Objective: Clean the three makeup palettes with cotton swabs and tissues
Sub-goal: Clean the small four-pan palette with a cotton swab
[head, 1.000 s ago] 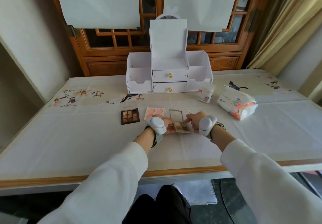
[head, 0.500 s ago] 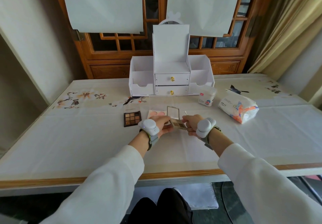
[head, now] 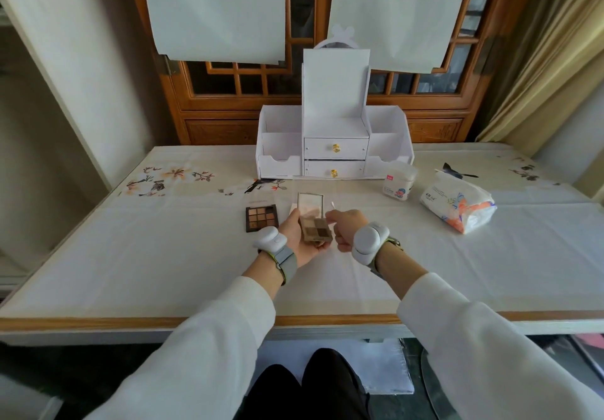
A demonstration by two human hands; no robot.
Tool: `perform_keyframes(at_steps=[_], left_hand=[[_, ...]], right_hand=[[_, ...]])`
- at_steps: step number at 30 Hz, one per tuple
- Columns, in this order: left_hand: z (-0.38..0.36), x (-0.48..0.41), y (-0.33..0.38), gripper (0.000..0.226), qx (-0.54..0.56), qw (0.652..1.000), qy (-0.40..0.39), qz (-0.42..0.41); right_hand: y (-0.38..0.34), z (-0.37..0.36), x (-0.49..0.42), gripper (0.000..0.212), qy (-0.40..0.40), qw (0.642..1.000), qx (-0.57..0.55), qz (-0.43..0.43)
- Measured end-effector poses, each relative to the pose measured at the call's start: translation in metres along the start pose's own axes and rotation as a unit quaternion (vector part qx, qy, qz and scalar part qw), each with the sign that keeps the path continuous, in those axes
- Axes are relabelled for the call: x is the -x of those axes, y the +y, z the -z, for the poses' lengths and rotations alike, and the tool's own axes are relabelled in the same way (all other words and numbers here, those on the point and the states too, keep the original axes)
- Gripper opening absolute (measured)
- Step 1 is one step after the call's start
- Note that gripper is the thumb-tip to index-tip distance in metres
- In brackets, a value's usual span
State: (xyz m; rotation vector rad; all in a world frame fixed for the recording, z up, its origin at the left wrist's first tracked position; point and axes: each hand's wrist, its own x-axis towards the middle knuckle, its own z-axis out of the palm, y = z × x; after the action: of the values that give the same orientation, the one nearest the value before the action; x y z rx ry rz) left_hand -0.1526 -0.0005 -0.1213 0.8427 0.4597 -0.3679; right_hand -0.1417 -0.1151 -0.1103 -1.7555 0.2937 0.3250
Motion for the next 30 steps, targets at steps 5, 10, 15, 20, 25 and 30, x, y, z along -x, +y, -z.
perform_keyframes(at_steps=[5,10,15,20,25,30], left_hand=[[0.019,0.01,-0.001,0.039,0.045,0.997,-0.057,0.019],[0.036,0.017,-0.001,0.051,0.017,0.997,-0.076,0.02],[0.044,0.017,-0.005,0.056,0.018,0.998,-0.063,0.021],[0.046,0.016,-0.01,0.054,-0.003,0.997,-0.061,0.036],[0.05,0.011,-0.012,0.056,-0.013,0.998,-0.056,0.026],[0.053,0.008,-0.018,0.058,-0.018,0.998,-0.059,0.015]], right_hand=[[0.004,-0.002,0.005,0.022,0.017,0.992,0.095,0.081],[0.016,-0.007,0.01,0.021,0.067,0.975,0.161,0.138],[0.023,-0.007,0.018,0.026,0.086,0.946,0.216,0.224],[0.037,-0.008,0.01,0.027,0.078,0.942,0.2,0.256],[0.04,-0.006,0.012,0.019,0.049,0.962,0.101,0.249],[0.042,-0.007,0.018,0.017,0.052,0.952,0.131,0.273]])
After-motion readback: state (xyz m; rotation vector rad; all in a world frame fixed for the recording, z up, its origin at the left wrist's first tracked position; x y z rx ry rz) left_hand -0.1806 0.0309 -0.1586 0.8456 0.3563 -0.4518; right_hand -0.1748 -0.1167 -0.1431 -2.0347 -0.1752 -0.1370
